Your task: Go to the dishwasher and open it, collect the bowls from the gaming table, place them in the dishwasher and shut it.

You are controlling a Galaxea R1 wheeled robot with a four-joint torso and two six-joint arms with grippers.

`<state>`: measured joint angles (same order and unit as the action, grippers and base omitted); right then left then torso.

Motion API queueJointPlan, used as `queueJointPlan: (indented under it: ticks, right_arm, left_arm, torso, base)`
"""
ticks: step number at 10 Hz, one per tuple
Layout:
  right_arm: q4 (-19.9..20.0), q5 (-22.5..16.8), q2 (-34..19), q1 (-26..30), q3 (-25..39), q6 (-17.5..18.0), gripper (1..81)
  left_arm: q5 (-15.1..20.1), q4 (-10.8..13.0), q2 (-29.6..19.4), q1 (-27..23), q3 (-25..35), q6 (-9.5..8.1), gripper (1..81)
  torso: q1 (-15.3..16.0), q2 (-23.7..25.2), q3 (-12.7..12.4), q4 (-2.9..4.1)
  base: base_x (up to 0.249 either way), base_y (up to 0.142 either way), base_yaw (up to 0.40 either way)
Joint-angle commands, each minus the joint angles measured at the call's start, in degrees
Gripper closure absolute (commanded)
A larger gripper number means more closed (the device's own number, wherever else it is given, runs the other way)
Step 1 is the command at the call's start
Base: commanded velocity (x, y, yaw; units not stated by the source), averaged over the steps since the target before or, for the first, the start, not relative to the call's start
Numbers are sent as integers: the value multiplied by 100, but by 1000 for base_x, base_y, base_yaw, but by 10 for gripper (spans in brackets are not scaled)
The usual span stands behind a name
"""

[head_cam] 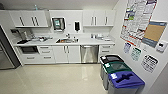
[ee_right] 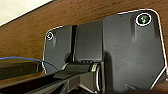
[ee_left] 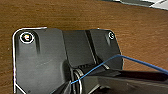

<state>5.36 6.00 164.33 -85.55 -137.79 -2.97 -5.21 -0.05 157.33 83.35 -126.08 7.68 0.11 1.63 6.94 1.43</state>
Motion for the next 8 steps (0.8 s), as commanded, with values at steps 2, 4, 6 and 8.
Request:
queueJointPlan:
  ticks: [2, 4, 6, 8]
  right_arm:
    - [0, -336, -29, 253, 16, -28, 10]
    - [9, -345, -3, 297, 16, -28, 10]
    - [9, -345, 67, 332, 16, -28, 10]
    - [9, -345, 85, 341, 8, -28, 10]
  left_arm:
    - [283, 22, -79, -235, 83, 5, 10]
    - [283, 22, -87, -244, 83, 5, 10]
    - [283, 22, -79, -244, 83, 14, 10]
    - [283, 31, -79, -244, 74, 14, 10]
  torso:
    - [-2, 0, 0, 0]
    - [0, 0, 0, 0]
    - [0, 0, 0, 0]
    - [0, 0, 0, 0]
  base:
    - [185, 0, 0]
    - [185, 0, 0]
    - [185, 0, 0]
    - [173, 0, 0]
